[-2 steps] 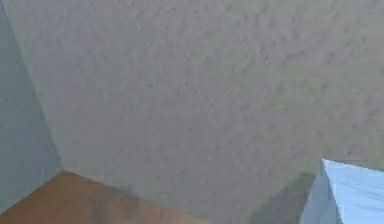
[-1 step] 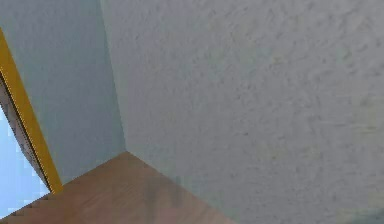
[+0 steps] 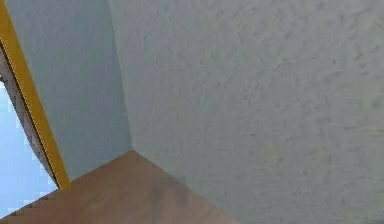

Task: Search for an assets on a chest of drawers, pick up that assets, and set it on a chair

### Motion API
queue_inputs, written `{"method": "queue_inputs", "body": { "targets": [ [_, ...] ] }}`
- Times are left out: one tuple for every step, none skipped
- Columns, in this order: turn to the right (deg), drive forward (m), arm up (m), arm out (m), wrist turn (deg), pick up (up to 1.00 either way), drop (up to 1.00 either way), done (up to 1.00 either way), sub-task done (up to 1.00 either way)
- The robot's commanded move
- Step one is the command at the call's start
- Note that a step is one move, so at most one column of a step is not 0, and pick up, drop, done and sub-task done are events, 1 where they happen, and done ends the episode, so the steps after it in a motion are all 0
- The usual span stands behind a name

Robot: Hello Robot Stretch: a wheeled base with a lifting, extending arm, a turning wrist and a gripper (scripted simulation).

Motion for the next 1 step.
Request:
{"method": "queue_inputs", "body": {
  "targets": [
    [45.0,0.0,0.0,0.0,0.0,0.0,0.0,0.0,0.0]
  ]
}}
